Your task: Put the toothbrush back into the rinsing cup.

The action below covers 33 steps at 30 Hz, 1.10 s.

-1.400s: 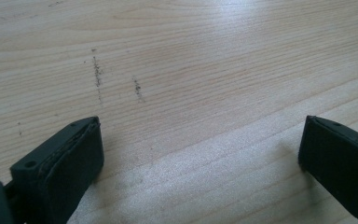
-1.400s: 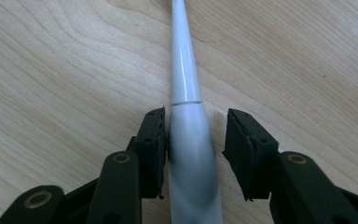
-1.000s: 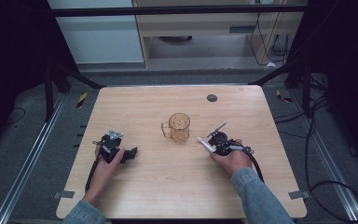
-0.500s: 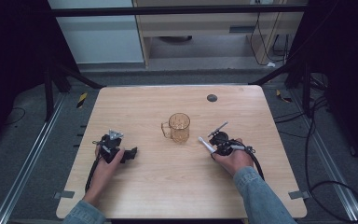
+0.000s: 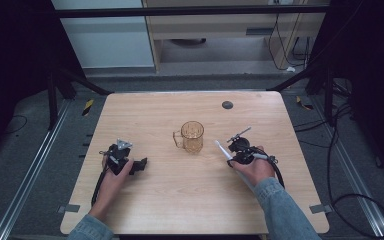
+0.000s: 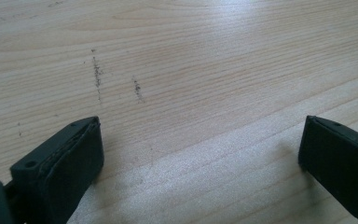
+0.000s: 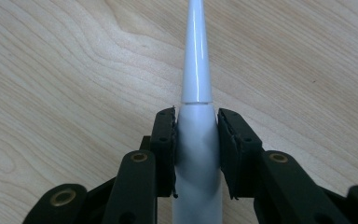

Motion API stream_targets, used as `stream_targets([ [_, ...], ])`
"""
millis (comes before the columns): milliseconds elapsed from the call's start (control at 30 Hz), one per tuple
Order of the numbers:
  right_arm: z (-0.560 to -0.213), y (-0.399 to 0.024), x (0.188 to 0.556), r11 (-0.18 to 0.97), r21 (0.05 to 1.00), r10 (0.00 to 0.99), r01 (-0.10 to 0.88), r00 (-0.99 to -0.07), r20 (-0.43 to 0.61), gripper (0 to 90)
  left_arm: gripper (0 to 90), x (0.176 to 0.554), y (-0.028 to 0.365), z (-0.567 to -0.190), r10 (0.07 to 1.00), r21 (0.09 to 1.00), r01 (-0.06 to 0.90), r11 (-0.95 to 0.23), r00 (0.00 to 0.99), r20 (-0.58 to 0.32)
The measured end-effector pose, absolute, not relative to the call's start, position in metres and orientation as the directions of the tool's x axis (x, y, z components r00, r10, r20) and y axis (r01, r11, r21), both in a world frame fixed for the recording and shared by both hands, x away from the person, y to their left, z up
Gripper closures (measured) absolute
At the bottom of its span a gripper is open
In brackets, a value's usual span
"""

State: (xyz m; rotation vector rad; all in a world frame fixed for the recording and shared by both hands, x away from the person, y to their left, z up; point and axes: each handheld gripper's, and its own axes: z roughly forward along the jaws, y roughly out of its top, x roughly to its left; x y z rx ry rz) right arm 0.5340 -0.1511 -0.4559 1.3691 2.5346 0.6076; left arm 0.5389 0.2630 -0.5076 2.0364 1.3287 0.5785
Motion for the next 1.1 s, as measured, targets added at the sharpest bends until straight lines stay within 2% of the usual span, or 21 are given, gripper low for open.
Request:
stream_targets([
  [1100, -0.419, -0.153, 0.541, 0.475, 0.486, 0.838, 0.733, -0.546, 0.004, 68.5, 0.0, 0.539, 0.263, -0.508, 0.919, 0.710, 0.641, -0.292, 0.395, 0.021],
])
